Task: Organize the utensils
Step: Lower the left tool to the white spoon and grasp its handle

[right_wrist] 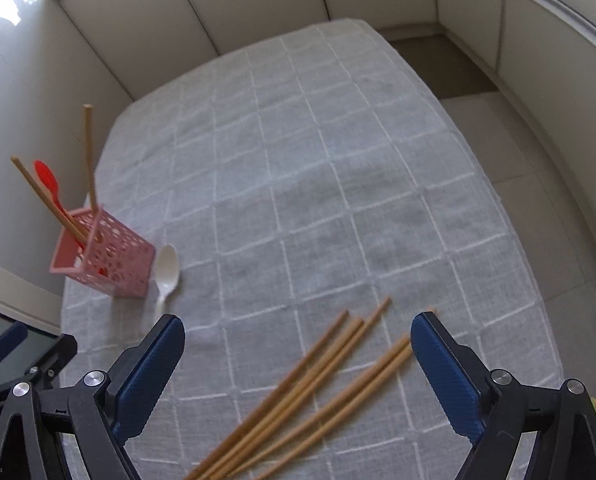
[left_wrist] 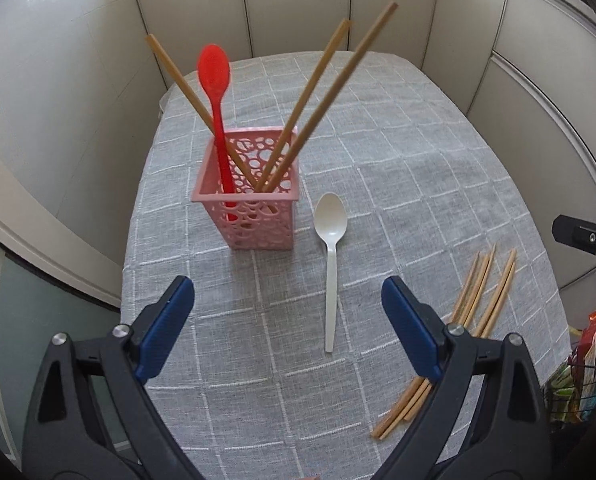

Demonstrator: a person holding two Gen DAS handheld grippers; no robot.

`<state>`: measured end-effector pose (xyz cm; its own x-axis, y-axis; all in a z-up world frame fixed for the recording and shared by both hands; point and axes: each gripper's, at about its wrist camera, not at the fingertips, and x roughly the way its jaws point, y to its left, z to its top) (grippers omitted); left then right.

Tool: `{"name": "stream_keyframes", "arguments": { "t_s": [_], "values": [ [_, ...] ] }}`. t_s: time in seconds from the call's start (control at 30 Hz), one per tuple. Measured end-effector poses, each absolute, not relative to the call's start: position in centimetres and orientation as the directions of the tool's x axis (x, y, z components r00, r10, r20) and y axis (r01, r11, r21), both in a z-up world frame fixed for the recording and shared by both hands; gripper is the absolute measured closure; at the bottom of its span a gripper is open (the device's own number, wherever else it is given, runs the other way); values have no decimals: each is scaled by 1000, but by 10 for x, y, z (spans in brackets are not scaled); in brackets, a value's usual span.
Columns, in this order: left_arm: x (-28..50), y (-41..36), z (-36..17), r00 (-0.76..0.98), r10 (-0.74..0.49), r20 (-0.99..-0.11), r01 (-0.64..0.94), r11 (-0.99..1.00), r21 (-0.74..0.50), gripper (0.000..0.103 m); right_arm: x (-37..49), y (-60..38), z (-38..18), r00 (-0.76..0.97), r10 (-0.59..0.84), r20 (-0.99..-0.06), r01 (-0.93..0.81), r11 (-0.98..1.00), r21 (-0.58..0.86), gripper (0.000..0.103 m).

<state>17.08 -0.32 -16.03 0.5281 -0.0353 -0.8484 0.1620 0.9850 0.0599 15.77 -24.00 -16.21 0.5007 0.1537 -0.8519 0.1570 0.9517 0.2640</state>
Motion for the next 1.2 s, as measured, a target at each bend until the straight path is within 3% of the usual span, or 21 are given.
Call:
{"name": "stream_keyframes", "arguments": {
  "t_s": [0.1, 0.17, 0.23, 0.33, 0.6, 0.9, 1.0, 1.1, 1.2],
  "values": [
    [175, -10, -167, 502, -72, -862, 188, 982, 27, 9, 155, -253, -176, 456, 136, -880, 179, 954, 241, 8],
    [181, -15, -170, 491, -124, -862, 210, 977, -21, 14, 154, -262, -183, 435, 130, -891, 198, 952, 235, 8],
    [190, -21, -175, 470, -178, -864, 233, 970, -73, 32, 152, -270, -189, 421, 130, -897, 219, 946, 240, 8],
    [206, -32, -186, 441, -203, -874, 235, 966, -106, 40, 152, -278, -193, 414, 137, -900, 237, 938, 252, 8],
    [240, -60, -216, 440, -101, -892, 212, 977, -6, 60, 158, -283, -203, 378, 141, -915, 226, 944, 239, 8],
    [262, -77, -250, 456, 60, -888, 179, 971, 158, 63, 166, -299, -215, 358, 194, -913, 279, 911, 303, 8],
    [268, -77, -253, 455, 62, -888, 151, 978, 145, 71, 167, -300, -218, 352, 202, -914, 289, 905, 311, 8],
    [272, -72, -253, 454, 57, -889, 121, 985, 125, 92, 169, -299, -220, 345, 195, -918, 284, 911, 300, 8],
    [274, -69, -253, 457, 54, -888, 102, 988, 113, 97, 170, -300, -223, 335, 189, -923, 285, 913, 291, 8]
  ]
}}
